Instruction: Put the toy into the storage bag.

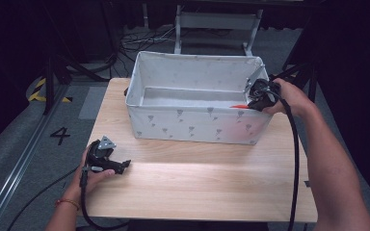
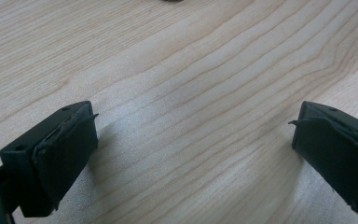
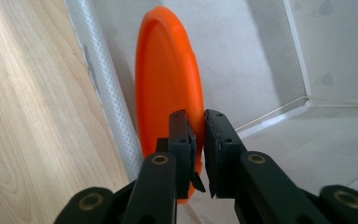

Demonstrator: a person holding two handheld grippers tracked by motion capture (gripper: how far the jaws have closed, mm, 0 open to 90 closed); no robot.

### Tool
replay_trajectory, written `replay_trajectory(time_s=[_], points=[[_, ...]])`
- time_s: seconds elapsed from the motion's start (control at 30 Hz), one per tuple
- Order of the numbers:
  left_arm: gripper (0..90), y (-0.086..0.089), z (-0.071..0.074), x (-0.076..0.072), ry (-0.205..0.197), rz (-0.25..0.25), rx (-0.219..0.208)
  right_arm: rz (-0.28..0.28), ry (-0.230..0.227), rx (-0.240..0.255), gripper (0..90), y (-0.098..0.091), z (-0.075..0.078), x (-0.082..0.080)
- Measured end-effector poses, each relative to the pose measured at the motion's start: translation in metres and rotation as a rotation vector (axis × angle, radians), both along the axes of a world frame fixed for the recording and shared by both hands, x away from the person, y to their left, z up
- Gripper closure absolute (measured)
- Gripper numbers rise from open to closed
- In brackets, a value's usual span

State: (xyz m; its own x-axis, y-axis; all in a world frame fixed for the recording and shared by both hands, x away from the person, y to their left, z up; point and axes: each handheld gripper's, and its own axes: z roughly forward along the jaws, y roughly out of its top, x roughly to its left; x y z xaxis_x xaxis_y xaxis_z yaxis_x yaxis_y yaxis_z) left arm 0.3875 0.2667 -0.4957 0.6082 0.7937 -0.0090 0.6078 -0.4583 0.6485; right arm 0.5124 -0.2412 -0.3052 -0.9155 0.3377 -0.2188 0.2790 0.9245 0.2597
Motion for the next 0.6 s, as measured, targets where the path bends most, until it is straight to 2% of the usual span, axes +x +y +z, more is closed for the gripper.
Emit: replay_trajectory(time_s=[0.07, 0.17, 0.33, 0.43, 0.6], points=[[0.4, 0.000, 0.000, 0.000, -0.003, 0.001, -0.002, -0.009, -0.010, -0.003, 77.7, -0.001, 0.001, 0.000], [0.5, 0.000, 0.000, 0.000, 0.000, 0.000, 0.000, -0.040, -0.056, -0.011, 75.3, -0.004, 0.005, 0.000], [0.5, 0.000, 0.000, 0.000, -0.001, 0.000, -0.002, -0.058, -0.088, 0.042, 67.0, -0.010, 0.011, -0.005], [0.5, 0.000, 0.000, 0.000, 0.000, 0.000, 0.001, -0.094, -0.130, 0.090, 59.7, -0.013, 0.014, -0.008], [0.5, 0.000, 0.000, 0.000, -0.001, 0.000, -0.001, -0.133, -0.189, 0.215, 48.1, -0.019, 0.019, -0.016]])
